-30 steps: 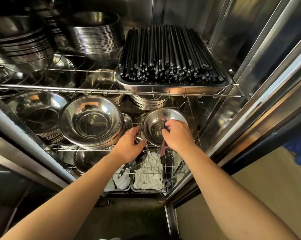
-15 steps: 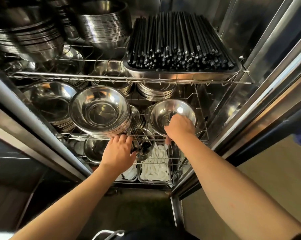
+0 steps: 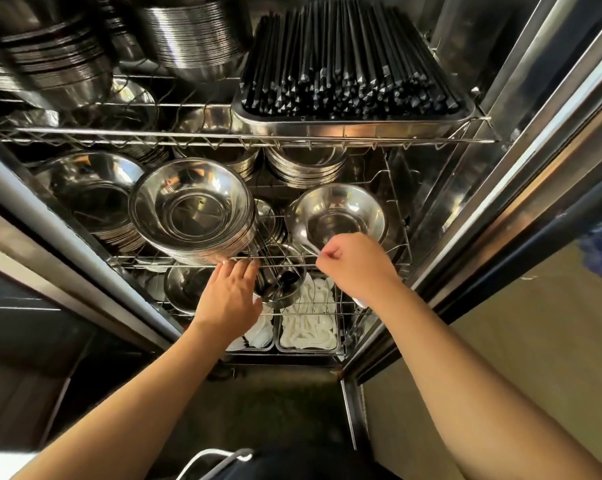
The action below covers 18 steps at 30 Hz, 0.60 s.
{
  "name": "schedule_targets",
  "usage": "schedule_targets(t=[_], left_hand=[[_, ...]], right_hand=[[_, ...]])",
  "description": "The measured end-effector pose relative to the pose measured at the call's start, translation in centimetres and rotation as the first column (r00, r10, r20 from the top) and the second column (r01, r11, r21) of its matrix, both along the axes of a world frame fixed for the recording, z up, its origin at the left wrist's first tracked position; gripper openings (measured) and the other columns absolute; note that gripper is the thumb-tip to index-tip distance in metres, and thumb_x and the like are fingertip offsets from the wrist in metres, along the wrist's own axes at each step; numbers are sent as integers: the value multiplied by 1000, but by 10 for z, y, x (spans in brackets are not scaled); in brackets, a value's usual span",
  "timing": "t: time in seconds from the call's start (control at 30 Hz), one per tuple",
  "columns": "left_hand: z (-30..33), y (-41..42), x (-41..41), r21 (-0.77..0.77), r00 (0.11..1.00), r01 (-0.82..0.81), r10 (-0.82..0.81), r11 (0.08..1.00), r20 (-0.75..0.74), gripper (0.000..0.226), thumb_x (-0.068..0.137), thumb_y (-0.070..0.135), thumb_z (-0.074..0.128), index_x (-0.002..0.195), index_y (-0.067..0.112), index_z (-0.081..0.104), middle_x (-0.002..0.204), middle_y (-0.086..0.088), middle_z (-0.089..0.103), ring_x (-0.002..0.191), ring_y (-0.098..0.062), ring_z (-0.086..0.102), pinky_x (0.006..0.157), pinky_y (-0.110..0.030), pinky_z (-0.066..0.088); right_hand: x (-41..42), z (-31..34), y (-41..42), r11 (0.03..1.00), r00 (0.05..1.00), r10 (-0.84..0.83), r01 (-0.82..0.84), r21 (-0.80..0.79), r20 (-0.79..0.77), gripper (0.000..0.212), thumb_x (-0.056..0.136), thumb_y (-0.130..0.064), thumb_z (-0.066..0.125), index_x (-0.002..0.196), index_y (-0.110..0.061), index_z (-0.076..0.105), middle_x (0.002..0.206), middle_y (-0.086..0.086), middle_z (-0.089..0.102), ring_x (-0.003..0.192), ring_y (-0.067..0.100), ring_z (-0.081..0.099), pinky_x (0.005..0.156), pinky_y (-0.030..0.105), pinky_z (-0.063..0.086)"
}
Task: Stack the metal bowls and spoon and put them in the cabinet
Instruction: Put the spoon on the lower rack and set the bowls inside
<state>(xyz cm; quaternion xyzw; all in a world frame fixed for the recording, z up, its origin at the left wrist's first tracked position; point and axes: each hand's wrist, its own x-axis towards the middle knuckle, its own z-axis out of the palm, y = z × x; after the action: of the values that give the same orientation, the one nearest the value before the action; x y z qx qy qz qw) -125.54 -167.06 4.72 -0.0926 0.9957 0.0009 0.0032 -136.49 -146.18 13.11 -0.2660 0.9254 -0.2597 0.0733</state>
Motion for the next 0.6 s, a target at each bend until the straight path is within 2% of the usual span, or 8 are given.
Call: schedule_targets(t=[0.07,0.13,0.27,0.4,0.5,0.57,0.6], left_hand=[[3,0,-1,13,1000,3,-3,1000,10,77,88,41,63,151,9,33,142,-11,54,136,-32,43,119,-46,27],[6,-1,-3,42,1000,-1,0,999,12,72,87,32,64,150,10,35,141,-11,56,136,-33,44,119,-45,28],[12,-3,-7,75,999,-28,26,997,31,65,89,17,60,149,13,37,142,-12,56,136,-36,45,116,-45,32],[12,-3,-6,72,999,-23,22,997,27,64,90,13,57,150,12,37,142,-12,56,135,-36,45,115,-44,32],[11,-2,-6,69,1000,-18,17,997,5,64,88,13,59,149,10,38,140,-13,58,133,-37,45,114,-45,32],[11,-2,-5,68,1000,-16,16,998,4,65,88,15,60,149,9,38,140,-13,58,133,-38,45,113,-45,33],[11,-1,-5,67,1000,-12,12,998,6,66,87,16,61,149,9,39,139,-13,58,132,-38,46,113,-45,34]], right_hand=[[12,-1,6,995,992,87,-82,-54,93,17,92,-28,61,79,-27,72,57,-11,66,47,3,62,56,24,56],[20,-9,11,988,973,149,-140,-62,174,15,94,-29,62,82,-29,71,69,-12,71,56,7,69,60,29,61],[32,-40,13,975,941,220,-220,-29,256,14,96,-31,61,92,-26,73,81,-13,72,70,6,71,72,35,63],[33,-71,6,975,911,206,-221,3,357,18,97,-26,60,93,-19,75,76,-6,74,64,19,71,70,41,63],[23,-93,-4,983,894,135,-176,58,427,30,98,-19,56,70,-15,68,55,-3,58,46,18,49,59,45,56],[13,-107,-14,992,887,48,-97,83,459,39,96,-18,56,58,-11,53,52,3,45,48,19,43,56,37,45],[7,-113,-19,994,874,3,-55,93,485,36,96,-17,57,60,-10,55,53,5,43,50,19,43,58,33,42]])
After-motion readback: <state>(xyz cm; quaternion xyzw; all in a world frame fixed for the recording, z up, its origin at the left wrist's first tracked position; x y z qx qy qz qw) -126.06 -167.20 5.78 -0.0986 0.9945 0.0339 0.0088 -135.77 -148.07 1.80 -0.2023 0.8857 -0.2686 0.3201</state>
